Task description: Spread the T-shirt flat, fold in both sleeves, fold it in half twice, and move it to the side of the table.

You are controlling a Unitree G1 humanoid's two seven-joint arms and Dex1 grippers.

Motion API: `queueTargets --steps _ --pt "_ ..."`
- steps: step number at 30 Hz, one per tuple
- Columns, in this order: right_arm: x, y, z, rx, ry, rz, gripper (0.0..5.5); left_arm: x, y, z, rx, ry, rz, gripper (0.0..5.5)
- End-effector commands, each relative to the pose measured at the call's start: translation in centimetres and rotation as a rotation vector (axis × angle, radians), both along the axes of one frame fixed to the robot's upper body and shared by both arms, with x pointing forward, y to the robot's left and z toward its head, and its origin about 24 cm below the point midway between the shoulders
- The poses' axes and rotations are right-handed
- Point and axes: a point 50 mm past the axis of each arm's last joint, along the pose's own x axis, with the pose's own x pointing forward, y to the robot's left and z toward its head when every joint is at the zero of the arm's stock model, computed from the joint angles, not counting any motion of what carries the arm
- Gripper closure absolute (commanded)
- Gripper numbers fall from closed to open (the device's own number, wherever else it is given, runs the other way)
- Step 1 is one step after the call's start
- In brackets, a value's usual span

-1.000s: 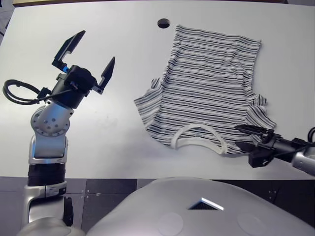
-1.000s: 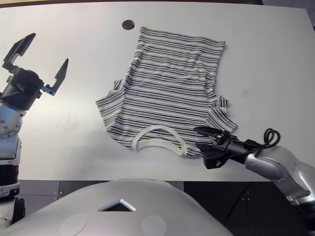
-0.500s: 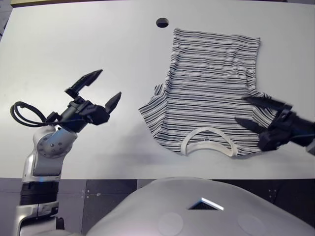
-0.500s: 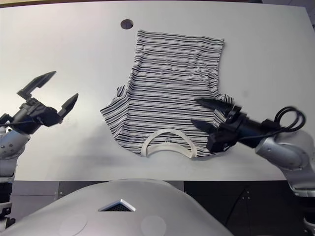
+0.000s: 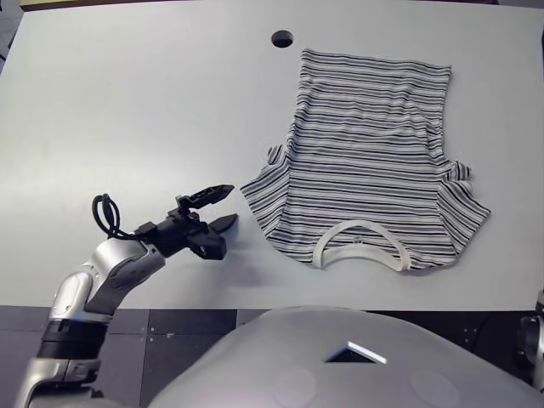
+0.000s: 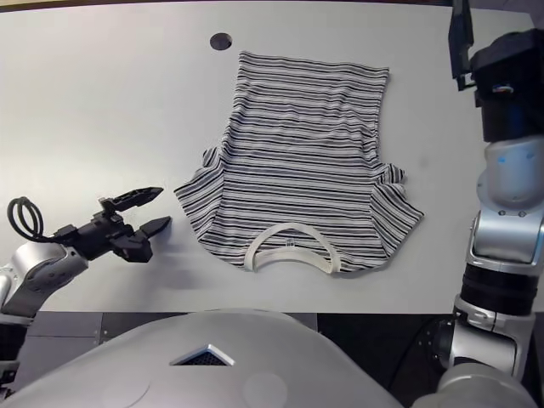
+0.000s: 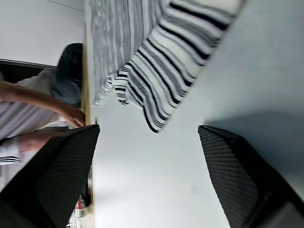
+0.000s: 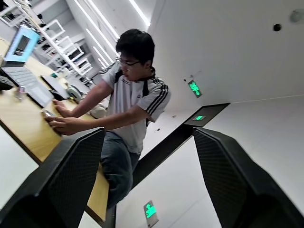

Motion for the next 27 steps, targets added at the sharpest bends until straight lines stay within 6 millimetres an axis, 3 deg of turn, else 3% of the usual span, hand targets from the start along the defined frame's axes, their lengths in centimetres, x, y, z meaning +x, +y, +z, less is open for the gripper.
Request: queueTargets --steps 1,7,17,27 --pt "-0.1 -0.2 0.1 -0.013 -0.005 -0.015 2.09 0.2 0.1 -2.5 0.109 0.040 0.003 1.62" --pt "-0.7 -0.6 -0.6 -0.016 0.022 -0.024 2.09 1.7 -0.7 -3.0 0.147 -0.012 -0.022 1.62" --pt "-1.1 -1.0 -1.1 -0.008 0.036 -0.041 2.09 1.8 -1.7 -3.1 0.169 -0.015 -0.089 1.62" --pt "-1.2 -1.4 -1.6 -0.002 0.053 -0.062 2.09 0.6 -0.8 -3.5 0.216 0.035 -0.074 3.14"
